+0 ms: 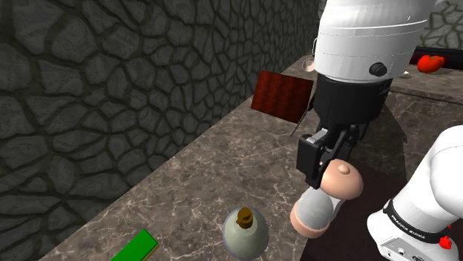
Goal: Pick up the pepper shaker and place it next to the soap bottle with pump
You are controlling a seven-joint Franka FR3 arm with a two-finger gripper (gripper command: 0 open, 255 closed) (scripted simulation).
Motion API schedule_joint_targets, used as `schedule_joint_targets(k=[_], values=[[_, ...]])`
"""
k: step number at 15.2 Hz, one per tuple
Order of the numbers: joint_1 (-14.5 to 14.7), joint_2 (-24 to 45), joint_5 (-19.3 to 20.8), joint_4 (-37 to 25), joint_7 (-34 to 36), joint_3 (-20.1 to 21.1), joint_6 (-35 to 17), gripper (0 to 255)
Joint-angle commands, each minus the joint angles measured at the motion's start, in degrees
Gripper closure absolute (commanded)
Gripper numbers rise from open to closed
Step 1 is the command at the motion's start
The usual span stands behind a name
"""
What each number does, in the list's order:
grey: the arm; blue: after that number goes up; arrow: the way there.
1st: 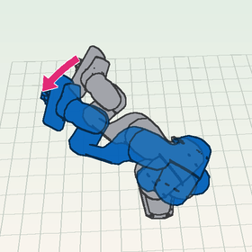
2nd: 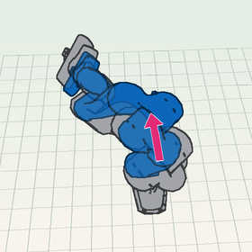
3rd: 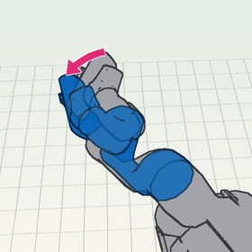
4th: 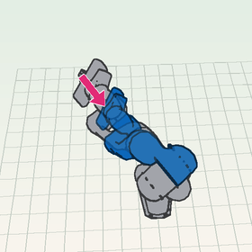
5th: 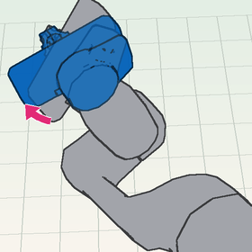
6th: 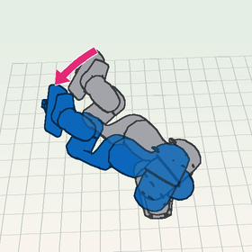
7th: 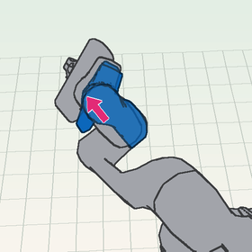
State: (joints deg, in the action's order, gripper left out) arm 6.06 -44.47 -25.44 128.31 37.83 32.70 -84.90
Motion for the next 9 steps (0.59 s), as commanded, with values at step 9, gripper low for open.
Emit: schedule_joint_targets(k=[9], values=[[0.8,-1.4,-2.1,7.9,-1.1,2.3,-6.7,255]])
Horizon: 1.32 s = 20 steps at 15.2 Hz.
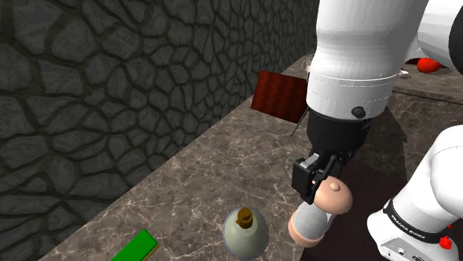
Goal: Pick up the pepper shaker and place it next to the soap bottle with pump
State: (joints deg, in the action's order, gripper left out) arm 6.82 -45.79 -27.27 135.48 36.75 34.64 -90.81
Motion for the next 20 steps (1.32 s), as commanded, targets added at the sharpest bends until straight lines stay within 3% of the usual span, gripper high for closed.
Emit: schedule_joint_targets(k=[1,20], values=[[0.2,-0.1,-0.5,1.5,-0.2,0.6,-1.5,255],[1.1,1.6,-5.8,13.9,-2.0,7.3,-15.8,255]])
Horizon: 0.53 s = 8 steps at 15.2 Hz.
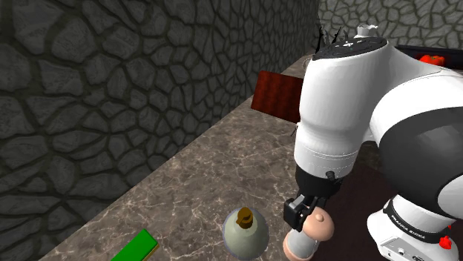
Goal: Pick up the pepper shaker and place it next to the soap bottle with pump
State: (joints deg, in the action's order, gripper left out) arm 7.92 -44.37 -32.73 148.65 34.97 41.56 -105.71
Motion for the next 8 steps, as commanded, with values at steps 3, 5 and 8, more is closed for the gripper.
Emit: schedule_joint_targets(k=[3,5,8], values=[[0.0,1.0,-1.1,2.1,-0.4,1.6,-3.2,255],[0.0,1.0,-1.1,2.1,-0.4,1.6,-3.2,255],[0.0,1.0,-1.1,2.1,-0.4,1.6,-3.2,255]])
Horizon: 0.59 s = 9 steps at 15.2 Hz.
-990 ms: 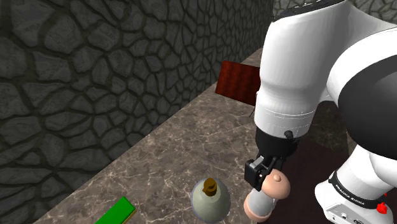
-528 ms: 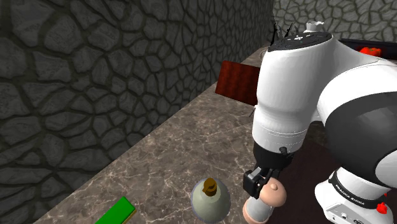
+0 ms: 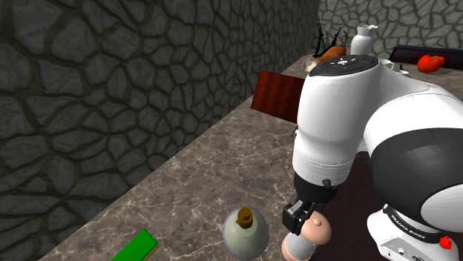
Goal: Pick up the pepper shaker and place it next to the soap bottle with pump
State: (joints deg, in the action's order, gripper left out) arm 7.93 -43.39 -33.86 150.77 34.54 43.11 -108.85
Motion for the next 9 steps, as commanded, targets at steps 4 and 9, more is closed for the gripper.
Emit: schedule_joint_targets(k=[4,9], values=[[0.0,0.0,0.0,0.0,0.0,0.0,0.0,0],[-0.1,-0.6,0.8,-1.4,0.1,-1.1,2.0,0]])
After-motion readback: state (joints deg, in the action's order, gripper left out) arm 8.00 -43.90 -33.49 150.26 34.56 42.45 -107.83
